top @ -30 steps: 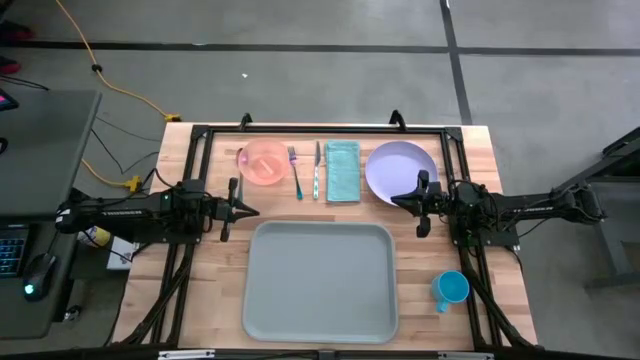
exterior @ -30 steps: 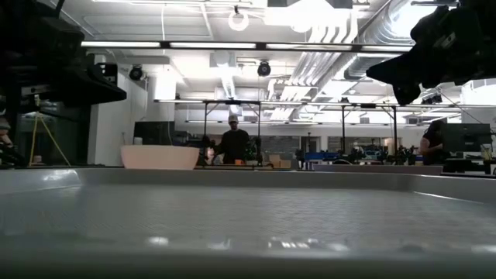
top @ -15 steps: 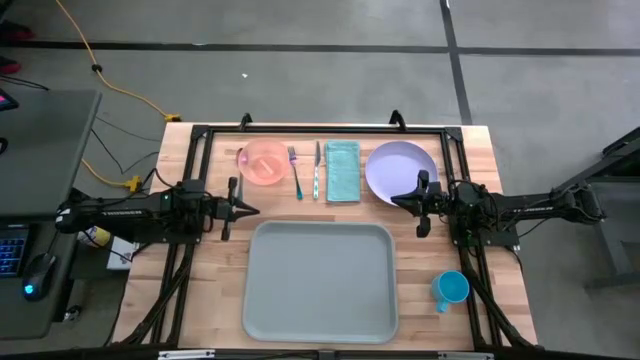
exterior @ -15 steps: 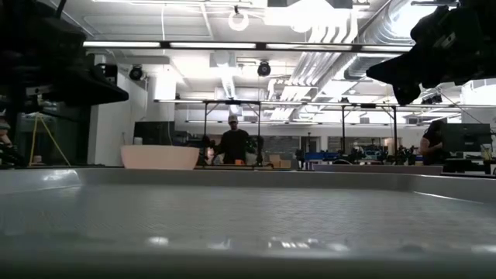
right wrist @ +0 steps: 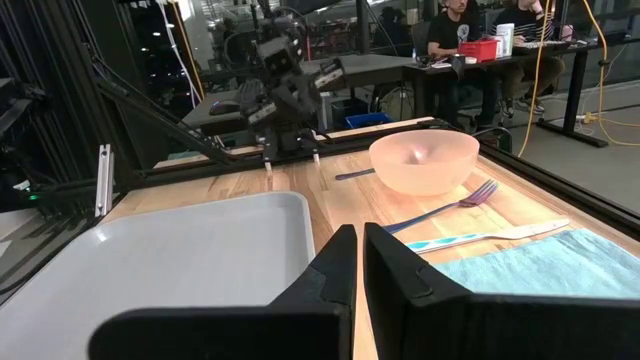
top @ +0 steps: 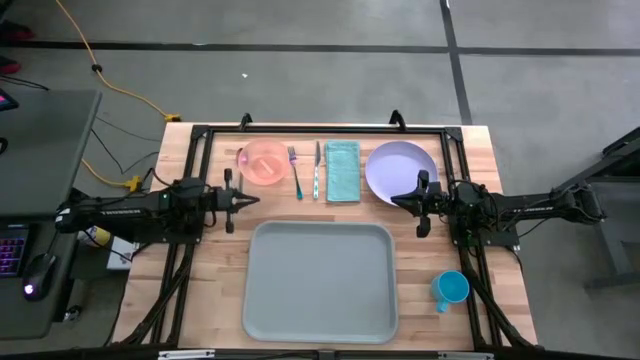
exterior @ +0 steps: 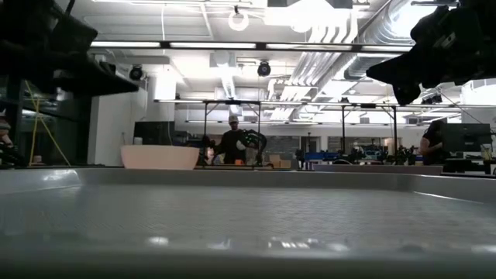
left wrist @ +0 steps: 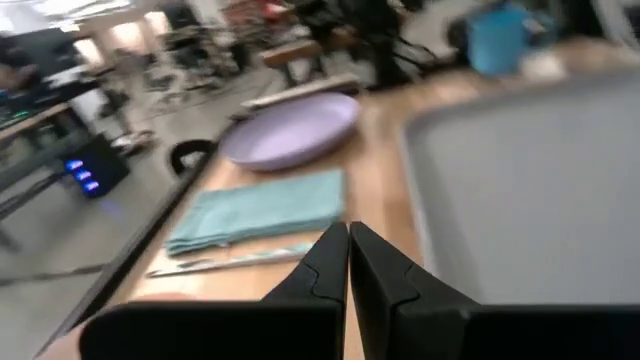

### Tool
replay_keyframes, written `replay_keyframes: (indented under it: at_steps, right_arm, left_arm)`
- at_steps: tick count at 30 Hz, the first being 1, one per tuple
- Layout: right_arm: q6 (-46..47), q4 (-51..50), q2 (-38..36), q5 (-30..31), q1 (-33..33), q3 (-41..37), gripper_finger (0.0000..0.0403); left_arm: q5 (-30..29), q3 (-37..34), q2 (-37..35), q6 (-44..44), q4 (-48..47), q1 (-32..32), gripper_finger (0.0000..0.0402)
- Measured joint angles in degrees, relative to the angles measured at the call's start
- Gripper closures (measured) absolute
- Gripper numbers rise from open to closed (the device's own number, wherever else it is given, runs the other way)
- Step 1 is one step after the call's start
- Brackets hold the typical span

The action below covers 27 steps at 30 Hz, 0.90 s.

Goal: Set up tray
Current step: Put the blue mug on the gray tray

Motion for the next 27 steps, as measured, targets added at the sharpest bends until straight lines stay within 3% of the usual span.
replay_keyframes:
  at_steps: [10, 18, 23, 27]
  right_arm:
    - [0.27, 0.52, 0.01, 0.00, -0.01, 0.00, 0.0402]
    - [12.85, 4.49, 0.00, 0.21, -0.01, 0.00, 0.0402]
    - [17.21, 15.17, 0.01, -0.08, 0.00, 0.00, 0.0402]
    - [12.61, 27.04, 0.00, -0.22, 0.00, 0.00, 0.0402]
  left_arm:
    - [-2.67, 1.29, 0.03, -4.94, 0.67, 0.01, 0.0355]
    - [-2.72, 1.38, 0.02, -6.26, 5.57, 0.01, 0.0355]
    - [-2.80, 1.49, 0.01, -7.12, 7.73, 0.01, 0.0355]
    - [-2.82, 1.50, 0.01, -7.08, 9.68, 0.01, 0.0355]
